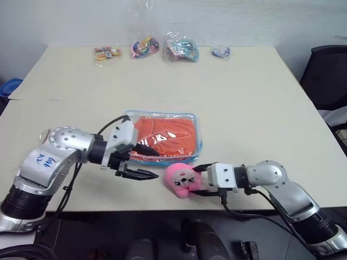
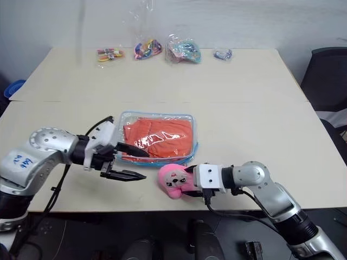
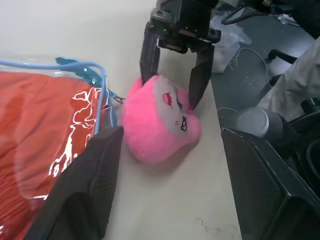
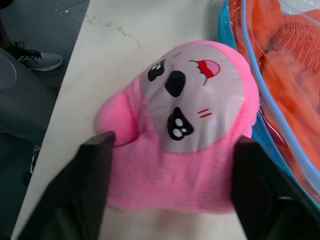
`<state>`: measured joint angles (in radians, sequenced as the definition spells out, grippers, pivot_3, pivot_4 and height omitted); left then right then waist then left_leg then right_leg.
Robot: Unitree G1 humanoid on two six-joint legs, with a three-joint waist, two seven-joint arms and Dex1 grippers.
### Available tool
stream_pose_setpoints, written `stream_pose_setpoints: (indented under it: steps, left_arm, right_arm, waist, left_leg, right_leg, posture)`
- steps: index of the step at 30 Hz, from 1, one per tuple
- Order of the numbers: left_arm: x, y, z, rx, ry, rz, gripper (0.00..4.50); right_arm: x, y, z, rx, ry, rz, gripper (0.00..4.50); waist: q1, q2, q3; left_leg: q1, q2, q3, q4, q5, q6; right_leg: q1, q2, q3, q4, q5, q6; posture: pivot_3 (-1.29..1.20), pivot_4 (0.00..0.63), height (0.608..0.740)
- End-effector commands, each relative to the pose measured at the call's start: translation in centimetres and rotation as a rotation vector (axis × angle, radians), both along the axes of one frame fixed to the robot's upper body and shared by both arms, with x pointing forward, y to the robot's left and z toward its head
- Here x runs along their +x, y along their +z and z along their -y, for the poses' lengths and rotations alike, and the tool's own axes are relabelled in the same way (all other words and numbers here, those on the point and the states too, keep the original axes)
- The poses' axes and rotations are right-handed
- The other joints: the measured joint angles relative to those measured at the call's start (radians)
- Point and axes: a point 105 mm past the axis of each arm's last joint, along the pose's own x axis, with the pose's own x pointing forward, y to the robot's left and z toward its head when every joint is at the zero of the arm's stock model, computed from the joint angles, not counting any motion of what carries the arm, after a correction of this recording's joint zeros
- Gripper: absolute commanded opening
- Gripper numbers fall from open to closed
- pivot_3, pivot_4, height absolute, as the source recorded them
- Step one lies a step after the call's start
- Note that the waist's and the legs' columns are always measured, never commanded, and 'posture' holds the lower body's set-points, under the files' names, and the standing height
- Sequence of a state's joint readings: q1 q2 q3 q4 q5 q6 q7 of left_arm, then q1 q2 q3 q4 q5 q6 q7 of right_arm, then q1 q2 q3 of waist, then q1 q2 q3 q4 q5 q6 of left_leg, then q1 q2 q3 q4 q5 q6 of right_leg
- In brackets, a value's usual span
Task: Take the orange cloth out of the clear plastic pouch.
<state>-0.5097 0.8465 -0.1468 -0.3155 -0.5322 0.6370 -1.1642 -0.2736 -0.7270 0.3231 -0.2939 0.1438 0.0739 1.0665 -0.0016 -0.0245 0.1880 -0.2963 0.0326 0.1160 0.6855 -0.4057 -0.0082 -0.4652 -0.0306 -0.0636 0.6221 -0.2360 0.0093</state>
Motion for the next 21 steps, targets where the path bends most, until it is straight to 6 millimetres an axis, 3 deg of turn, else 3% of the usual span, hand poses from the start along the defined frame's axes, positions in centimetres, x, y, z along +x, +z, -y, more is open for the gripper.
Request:
stream_pose_setpoints:
  steps: [1, 6, 10, 16, 21]
  left_arm:
    - [0.9, 0.2, 1.2, -0.017, -0.005, 0.049, 3.31]
    - [1.7, -0.7, 2.8, -0.010, -0.016, 0.069, 3.31]
    - [1.5, -1.6, 3.5, 0.010, -0.047, 0.055, 3.31]
    - [1.5, -3.0, 4.6, 0.046, -0.074, 0.024, 3.31]
    - [1.7, -4.2, 5.7, 0.080, -0.083, 0.010, 3.31]
  right_arm:
    - [-0.3, 3.2, 0.5, 0.008, 0.015, 0.146, 4.47]
    - [-0.9, 6.3, 1.1, 0.011, 0.019, 0.219, 4.47]
    - [-0.1, 8.5, 2.3, -0.010, -0.019, 0.295, 4.47]
    - [1.6, 8.2, 4.5, -0.116, -0.039, 0.362, 4.47]
    - [2.0, 7.9, 5.0, -0.138, -0.037, 0.384, 4.47]
  waist:
    - [0.001, 0.000, 0.000]
    - [0.000, 0.000, 0.000]
    - [-0.001, 0.000, 0.000]
    - [0.001, 0.000, 0.000]
    - [0.001, 0.000, 0.000]
  left_leg:
    - [0.000, 0.000, 0.000, 0.000, 0.000, 0.000]
    - [0.000, 0.000, 0.000, 0.001, 0.000, 0.000]
    - [0.000, 0.000, 0.000, 0.001, 0.000, 0.000]
    - [0.000, -0.001, 0.000, 0.001, 0.000, 0.001]
    - [0.000, -0.001, 0.000, 0.001, 0.000, 0.001]
  right_leg:
    - [0.000, 0.000, 0.000, 0.000, 0.000, 0.000]
    - [0.000, 0.000, 0.000, 0.000, 0.000, 0.000]
    - [0.000, 0.000, 0.000, 0.000, 0.000, 0.000]
    - [0.000, 0.000, 0.000, 0.000, 0.000, 0.000]
    - [0.000, -0.001, 0.000, 0.000, 0.000, 0.000]
  posture:
    - [0.00, 0.150, 0.740]
    - [0.00, 0.150, 0.740]
    - [0.00, 0.150, 0.740]
    - [0.00, 0.150, 0.740]
    - [0.00, 0.150, 0.740]
